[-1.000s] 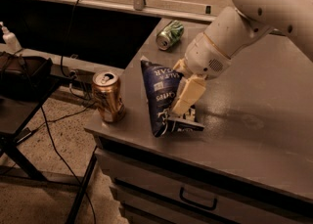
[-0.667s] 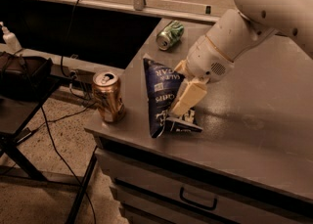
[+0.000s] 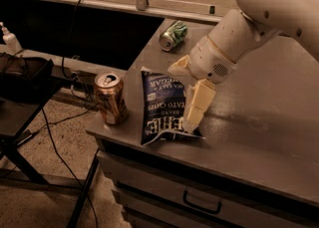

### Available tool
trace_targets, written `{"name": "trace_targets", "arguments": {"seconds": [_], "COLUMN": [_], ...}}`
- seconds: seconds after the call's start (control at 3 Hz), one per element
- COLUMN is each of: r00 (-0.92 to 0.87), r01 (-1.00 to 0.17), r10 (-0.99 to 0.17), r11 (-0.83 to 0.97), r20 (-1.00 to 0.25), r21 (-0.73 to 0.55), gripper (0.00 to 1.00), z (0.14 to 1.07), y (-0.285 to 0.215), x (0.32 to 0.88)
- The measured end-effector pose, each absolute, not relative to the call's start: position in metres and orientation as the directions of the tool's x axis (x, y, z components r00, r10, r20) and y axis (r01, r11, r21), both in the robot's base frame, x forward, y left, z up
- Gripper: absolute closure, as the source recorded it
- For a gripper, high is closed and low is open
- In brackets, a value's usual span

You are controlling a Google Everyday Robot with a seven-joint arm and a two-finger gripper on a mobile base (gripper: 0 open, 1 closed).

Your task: Move blue chip bag near orange can

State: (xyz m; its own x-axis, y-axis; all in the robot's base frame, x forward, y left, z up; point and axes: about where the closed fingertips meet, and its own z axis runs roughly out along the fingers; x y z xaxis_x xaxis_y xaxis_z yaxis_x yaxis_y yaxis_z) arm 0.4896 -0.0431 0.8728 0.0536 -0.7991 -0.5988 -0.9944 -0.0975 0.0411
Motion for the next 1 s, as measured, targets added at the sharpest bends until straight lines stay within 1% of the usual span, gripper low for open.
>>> {"name": "trace_targets", "arguments": {"seconds": [0.33, 0.67, 1.0], "r00": [0.105, 0.195, 0.243], "r01": [-0.992, -0.981, -0.967], "r10": [-0.778, -0.734, -0.709], "r11": [-0.124, -0.139, -0.125], "r20": [-0.619, -0.651, -0.663], "r21": [-0.011, -0.137, -0.221], "gripper": [0.00, 0.00, 0.00], "z": [0.876, 0.884, 0.890], "y": [-0.054, -0.089, -0.115], "x": [0.492, 0.502, 0.513]}}
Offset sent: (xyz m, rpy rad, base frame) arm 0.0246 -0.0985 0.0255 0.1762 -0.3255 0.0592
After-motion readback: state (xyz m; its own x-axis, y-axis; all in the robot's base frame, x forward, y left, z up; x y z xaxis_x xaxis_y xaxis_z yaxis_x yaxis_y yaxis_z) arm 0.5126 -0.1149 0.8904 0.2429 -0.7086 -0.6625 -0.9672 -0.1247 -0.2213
